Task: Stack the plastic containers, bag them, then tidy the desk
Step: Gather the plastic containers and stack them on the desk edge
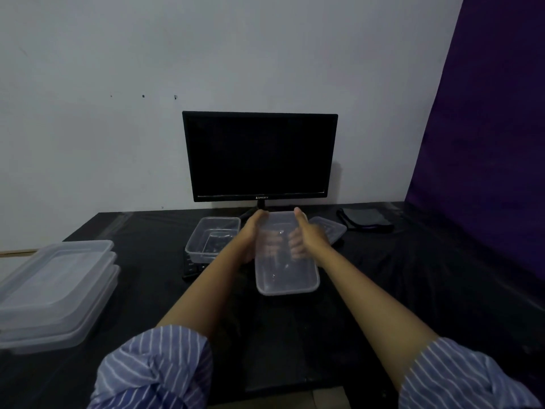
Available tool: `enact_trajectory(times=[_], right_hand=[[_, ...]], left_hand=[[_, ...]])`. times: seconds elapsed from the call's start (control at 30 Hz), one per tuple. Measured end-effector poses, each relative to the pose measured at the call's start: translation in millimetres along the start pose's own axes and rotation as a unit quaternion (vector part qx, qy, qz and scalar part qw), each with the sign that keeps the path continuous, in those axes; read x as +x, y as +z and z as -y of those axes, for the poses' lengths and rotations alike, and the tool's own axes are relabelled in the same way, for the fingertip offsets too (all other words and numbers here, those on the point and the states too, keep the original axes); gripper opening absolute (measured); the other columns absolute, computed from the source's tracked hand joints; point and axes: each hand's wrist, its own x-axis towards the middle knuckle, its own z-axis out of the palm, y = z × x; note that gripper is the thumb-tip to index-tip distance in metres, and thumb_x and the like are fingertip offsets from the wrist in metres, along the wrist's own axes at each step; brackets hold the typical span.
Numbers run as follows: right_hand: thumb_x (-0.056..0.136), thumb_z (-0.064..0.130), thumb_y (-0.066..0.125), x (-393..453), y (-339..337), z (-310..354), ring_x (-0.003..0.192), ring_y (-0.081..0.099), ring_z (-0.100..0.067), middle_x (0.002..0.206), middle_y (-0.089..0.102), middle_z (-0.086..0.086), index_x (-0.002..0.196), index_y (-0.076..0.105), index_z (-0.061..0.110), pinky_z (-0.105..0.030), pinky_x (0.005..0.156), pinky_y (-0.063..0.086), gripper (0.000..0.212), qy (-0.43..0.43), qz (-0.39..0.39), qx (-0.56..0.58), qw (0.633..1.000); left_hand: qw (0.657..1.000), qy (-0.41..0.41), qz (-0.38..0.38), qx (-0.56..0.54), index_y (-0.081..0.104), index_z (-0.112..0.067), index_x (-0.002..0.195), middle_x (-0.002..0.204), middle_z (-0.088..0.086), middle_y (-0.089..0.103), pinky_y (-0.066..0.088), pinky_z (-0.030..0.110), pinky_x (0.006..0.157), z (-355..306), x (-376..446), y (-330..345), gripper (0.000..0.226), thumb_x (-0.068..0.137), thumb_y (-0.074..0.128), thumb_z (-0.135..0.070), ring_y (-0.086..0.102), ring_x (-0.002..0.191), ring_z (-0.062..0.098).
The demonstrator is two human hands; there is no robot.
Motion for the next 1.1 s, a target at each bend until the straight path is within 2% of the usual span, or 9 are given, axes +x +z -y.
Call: enact_trajectory(times=[0.2, 0.33, 0.4, 0.5, 0.63, 0.73, 0.9, 1.0, 1.1], right_hand=[[0.082, 0.076, 0.046, -5, 3, 5, 0.081, 0.070, -0.030, 0.095, 0.069, -0.019, 0.100, 0.067, -0.003, -0.032, 0.061, 0.059, 0.084, 0.053, 0.092, -0.001, 0.994], [0.081, 0.078, 0.043, -7, 7, 5, 0.070, 0.068, -0.024, 0.085, 0.069, -0.015, 0.091, 0.066, 0.000, -0.027, 0.054, 0.055, 0.082, 0.023, 0.079, -0.021, 0.996], [0.083, 0.076, 0.042, -7, 10, 4, 0.065, 0.066, -0.021, 0.078, 0.068, -0.012, 0.085, 0.066, 0.001, -0.027, 0.053, 0.053, 0.078, 0.009, 0.066, -0.020, 0.998], [0.084, 0.075, 0.040, -8, 14, 6, 0.065, 0.066, -0.021, 0.078, 0.067, -0.011, 0.085, 0.066, 0.002, -0.027, 0.052, 0.053, 0.078, 0.011, 0.059, -0.021, 0.998], [0.084, 0.077, 0.037, -9, 18, 14, 0.068, 0.067, -0.022, 0.080, 0.068, -0.011, 0.084, 0.066, 0.003, -0.027, 0.054, 0.053, 0.079, 0.025, 0.057, -0.020, 0.998], [0.087, 0.076, 0.029, -13, 26, 24, 0.070, 0.066, -0.023, 0.081, 0.066, -0.012, 0.083, 0.064, 0.002, -0.028, 0.055, 0.052, 0.081, 0.033, 0.055, 0.006, 0.998], [0.089, 0.074, 0.028, -19, 47, 39, 0.066, 0.067, -0.023, 0.078, 0.067, -0.014, 0.092, 0.066, -0.005, -0.027, 0.050, 0.051, 0.087, 0.037, 0.064, 0.004, 0.997], [0.089, 0.073, 0.029, -23, 62, 51, 0.066, 0.066, -0.024, 0.076, 0.066, -0.014, 0.096, 0.066, -0.006, -0.028, 0.050, 0.051, 0.088, 0.037, 0.070, -0.002, 0.997], [0.090, 0.073, 0.026, -28, 79, 67, 0.074, 0.065, -0.026, 0.089, 0.066, -0.016, 0.113, 0.062, -0.007, -0.030, 0.054, 0.052, 0.090, 0.054, 0.102, 0.010, 0.993]], left_hand=[[0.992, 0.018, -0.119, 0.025, 0.065, -0.004, 0.103, 0.098, 0.012, 0.069, 0.055, 0.041, 0.088, 1, 8, -5, 0.062, 0.068, 0.077, -0.054, 0.068, 0.091, 0.027], [0.989, 0.024, -0.143, 0.041, 0.065, -0.009, 0.090, 0.082, 0.003, 0.065, 0.051, 0.027, 0.062, 3, 8, -5, 0.047, 0.072, 0.076, -0.051, 0.064, 0.075, 0.017], [0.988, 0.024, -0.150, 0.042, 0.065, -0.009, 0.090, 0.084, 0.004, 0.066, 0.051, 0.027, 0.062, 4, 10, -9, 0.050, 0.070, 0.077, -0.053, 0.065, 0.076, 0.018], [0.989, 0.024, -0.132, 0.057, 0.064, -0.009, 0.099, 0.093, 0.007, 0.067, 0.053, 0.030, 0.068, 0, 7, -13, 0.063, 0.069, 0.071, -0.064, 0.067, 0.083, 0.021], [0.998, 0.003, -0.059, 0.011, 0.066, -0.001, 0.110, 0.100, 0.018, 0.071, 0.057, 0.037, 0.075, -10, -1, -21, 0.083, 0.084, 0.039, -0.075, 0.070, 0.086, 0.029], [0.997, 0.000, -0.073, 0.022, 0.067, -0.004, 0.109, 0.102, 0.017, 0.072, 0.056, 0.041, 0.082, -14, -8, -30, 0.080, 0.082, 0.043, -0.075, 0.070, 0.092, 0.031], [0.993, 0.011, -0.115, 0.024, 0.067, -0.008, 0.088, 0.082, 0.010, 0.069, 0.051, 0.033, 0.063, -24, -21, -44, 0.060, 0.088, 0.047, -0.064, 0.066, 0.072, 0.023], [0.989, 0.024, -0.140, 0.040, 0.067, -0.006, 0.099, 0.094, 0.013, 0.070, 0.053, 0.037, 0.072, -34, -33, -62, 0.072, 0.082, 0.047, -0.073, 0.067, 0.082, 0.026], [0.995, 0.034, -0.089, 0.041, 0.067, -0.010, 0.107, 0.104, 0.016, 0.070, 0.055, 0.043, 0.083, -48, -47, -83, 0.074, 0.086, 0.037, -0.073, 0.068, 0.092, 0.030]])
